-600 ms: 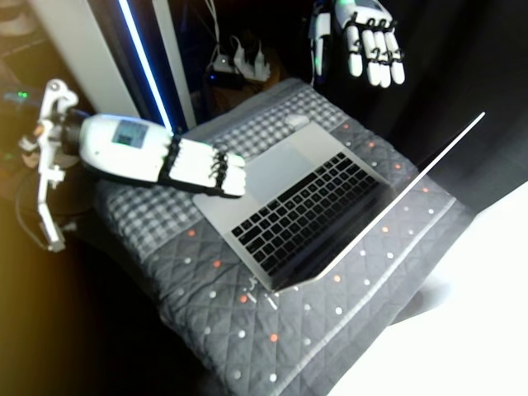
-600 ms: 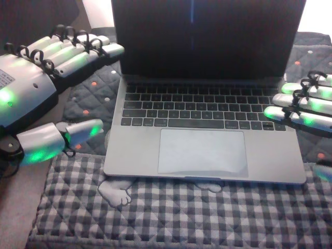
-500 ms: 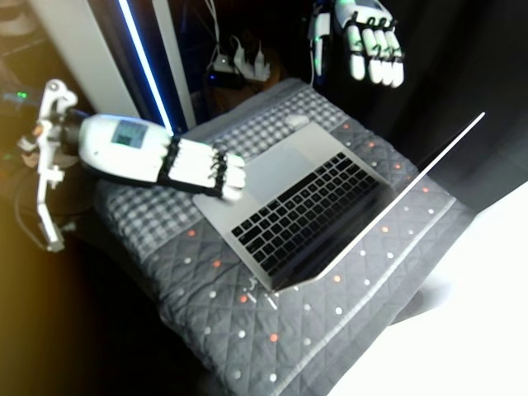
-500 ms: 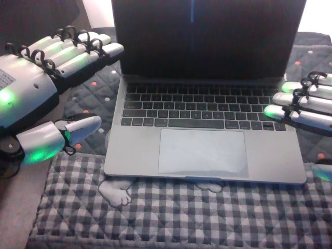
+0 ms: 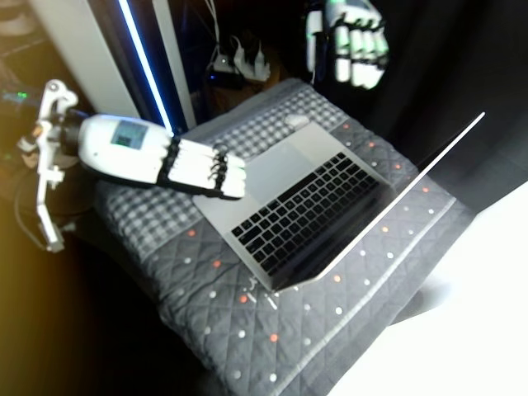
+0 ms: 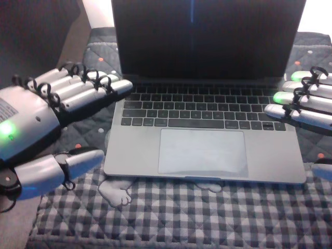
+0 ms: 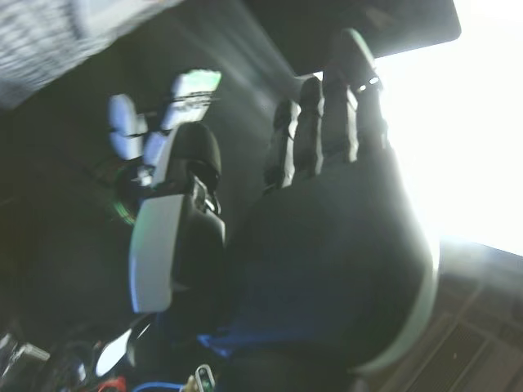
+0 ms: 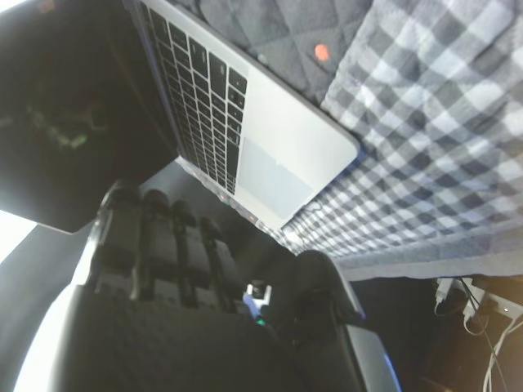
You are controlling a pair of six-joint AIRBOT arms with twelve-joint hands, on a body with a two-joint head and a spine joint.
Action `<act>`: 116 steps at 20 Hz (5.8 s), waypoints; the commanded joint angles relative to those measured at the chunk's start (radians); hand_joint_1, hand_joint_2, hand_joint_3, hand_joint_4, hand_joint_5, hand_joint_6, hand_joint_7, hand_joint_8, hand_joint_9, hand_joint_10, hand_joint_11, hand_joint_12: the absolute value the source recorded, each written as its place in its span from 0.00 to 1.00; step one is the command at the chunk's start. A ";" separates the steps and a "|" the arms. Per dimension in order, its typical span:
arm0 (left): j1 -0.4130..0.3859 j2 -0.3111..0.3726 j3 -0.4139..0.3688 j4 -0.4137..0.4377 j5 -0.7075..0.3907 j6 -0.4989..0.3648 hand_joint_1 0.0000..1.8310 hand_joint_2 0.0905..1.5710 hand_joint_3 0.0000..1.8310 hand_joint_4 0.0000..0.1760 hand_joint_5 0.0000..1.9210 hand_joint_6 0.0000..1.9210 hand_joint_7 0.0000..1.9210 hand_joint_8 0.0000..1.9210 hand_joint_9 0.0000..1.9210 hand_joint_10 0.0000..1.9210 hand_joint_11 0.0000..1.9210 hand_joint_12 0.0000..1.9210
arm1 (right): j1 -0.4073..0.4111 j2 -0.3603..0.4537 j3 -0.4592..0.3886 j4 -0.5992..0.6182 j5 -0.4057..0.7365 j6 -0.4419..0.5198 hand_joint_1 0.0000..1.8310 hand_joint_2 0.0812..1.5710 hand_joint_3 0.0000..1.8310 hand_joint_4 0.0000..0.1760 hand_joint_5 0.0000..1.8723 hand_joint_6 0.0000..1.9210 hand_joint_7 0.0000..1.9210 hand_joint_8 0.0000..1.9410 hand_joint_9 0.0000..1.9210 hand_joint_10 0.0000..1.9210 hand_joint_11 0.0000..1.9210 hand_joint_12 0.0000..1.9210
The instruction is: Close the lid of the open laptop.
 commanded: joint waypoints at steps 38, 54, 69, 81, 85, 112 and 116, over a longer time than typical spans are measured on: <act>0.014 -0.258 0.149 0.001 0.201 -0.136 0.20 0.93 0.00 0.10 0.09 0.00 0.08 0.00 0.10 0.03 0.00 0.49 | 0.527 -0.223 0.159 0.198 -0.066 -0.368 0.14 0.87 0.00 0.00 0.00 0.00 0.00 0.00 0.00 0.00 0.00 0.00; -0.015 -0.302 0.178 0.049 0.248 -0.171 0.21 0.92 0.00 0.00 0.08 0.00 0.08 0.00 0.10 0.03 0.00 0.51 | 0.652 -0.365 0.413 0.494 -0.209 -0.392 0.29 0.90 0.00 0.00 0.00 0.00 0.00 0.00 0.00 0.00 0.00 0.00; 0.005 -0.286 0.168 0.007 0.232 -0.181 0.23 0.92 0.00 0.00 0.08 0.00 0.08 0.00 0.10 0.03 0.00 0.48 | 0.650 -0.174 0.165 -0.021 -0.227 -0.117 0.18 0.81 0.00 0.00 0.20 0.13 0.25 0.17 0.20 0.58 0.09 0.91; 0.035 -0.242 0.137 -0.031 0.184 -0.174 0.18 0.92 0.00 0.01 0.07 0.00 0.07 0.00 0.10 0.03 0.00 0.47 | 0.543 -0.123 0.134 -0.515 -0.109 0.482 0.32 0.87 0.00 0.00 0.18 0.04 0.30 0.12 0.21 0.60 0.10 0.88; 0.050 -0.211 0.109 -0.033 0.133 -0.174 0.14 0.93 0.00 0.17 0.09 0.01 0.11 0.01 0.13 0.04 0.00 0.59 | 0.500 -0.109 0.122 -0.599 -0.065 0.580 0.21 0.88 0.00 0.00 0.17 0.01 0.23 0.06 0.04 0.56 0.01 0.88; 0.225 0.037 -0.038 -0.224 -0.559 -0.089 0.53 0.78 0.26 0.00 0.18 1.00 0.30 0.98 0.35 1.00 0.40 1.00 | 0.290 -0.153 0.110 -0.947 -0.038 1.009 0.20 0.88 0.00 0.00 0.00 0.14 0.06 0.18 0.01 0.55 0.00 0.93; 0.225 0.037 -0.033 -0.236 -0.562 -0.087 0.53 0.89 0.05 0.00 0.18 0.96 0.29 0.94 0.29 0.90 0.30 1.00 | 0.261 -0.174 0.116 -0.992 -0.038 1.054 0.18 0.86 0.00 0.00 0.00 0.14 0.12 0.10 0.03 0.50 0.00 0.91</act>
